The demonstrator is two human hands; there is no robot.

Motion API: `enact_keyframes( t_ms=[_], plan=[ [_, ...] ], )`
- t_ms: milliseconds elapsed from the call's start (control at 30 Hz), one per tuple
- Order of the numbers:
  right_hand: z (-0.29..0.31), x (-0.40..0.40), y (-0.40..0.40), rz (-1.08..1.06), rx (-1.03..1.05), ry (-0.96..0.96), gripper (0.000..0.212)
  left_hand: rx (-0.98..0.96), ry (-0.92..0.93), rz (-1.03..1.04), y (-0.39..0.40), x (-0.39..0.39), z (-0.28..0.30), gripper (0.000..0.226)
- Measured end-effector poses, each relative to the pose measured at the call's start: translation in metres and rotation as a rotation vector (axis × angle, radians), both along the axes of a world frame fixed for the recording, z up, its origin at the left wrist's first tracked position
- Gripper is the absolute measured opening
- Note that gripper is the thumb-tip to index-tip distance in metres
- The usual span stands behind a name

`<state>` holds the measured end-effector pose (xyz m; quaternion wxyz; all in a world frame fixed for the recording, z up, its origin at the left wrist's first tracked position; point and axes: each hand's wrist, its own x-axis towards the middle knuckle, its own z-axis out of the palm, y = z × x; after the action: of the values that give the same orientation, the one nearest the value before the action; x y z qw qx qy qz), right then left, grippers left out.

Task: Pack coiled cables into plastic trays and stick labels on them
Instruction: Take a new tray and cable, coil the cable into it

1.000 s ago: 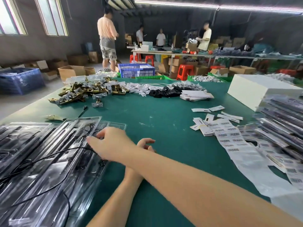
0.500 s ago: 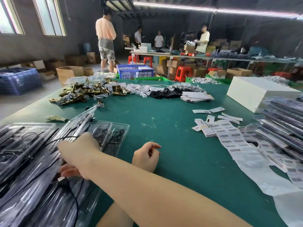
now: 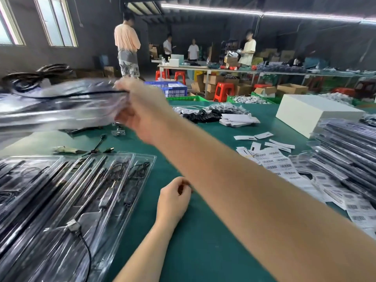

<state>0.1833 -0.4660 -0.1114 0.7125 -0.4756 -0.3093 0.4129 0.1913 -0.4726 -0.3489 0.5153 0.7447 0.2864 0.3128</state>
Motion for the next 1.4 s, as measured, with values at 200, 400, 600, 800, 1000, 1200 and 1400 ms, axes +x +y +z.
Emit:
enact_keyframes(
  t_ms=[200, 400, 600, 800, 1000, 1200, 1400],
  plan=[
    [0.019, 0.080, -0.081, -0.234, 0.106, -0.230, 0.018, -0.044, -0.086, -0.044, 0.003, 0.000, -0.002, 0.038],
    [-0.073, 0.148, -0.157, -0.380, -0.132, -0.369, 0.047, -0.348, -0.316, -0.022, 0.008, 0.001, 0.006, 0.021],
    [-0.166, 0.157, -0.183, -0.452, -0.297, -0.151, 0.056, -0.496, -0.178, -0.321, 0.001, 0.004, 0.013, 0.037],
    [-0.197, 0.154, -0.163, -0.480, -0.306, -0.049, 0.057, -0.488, -0.091, -0.318, -0.001, 0.005, 0.007, 0.055],
    [-0.213, 0.146, -0.167, -0.661, -0.549, -0.486, 0.050, -0.592, -0.185, -0.204, -0.001, 0.007, 0.006, 0.033],
    [-0.223, 0.121, -0.188, -0.571, -0.414, -0.862, 0.033, -0.550, -0.278, -0.142, -0.003, 0.014, 0.004, 0.030],
    [-0.228, 0.113, -0.180, -0.476, -0.496, -1.236, 0.039, -0.290, -0.097, -0.146, -0.010, 0.012, 0.004, 0.047]
  ],
)
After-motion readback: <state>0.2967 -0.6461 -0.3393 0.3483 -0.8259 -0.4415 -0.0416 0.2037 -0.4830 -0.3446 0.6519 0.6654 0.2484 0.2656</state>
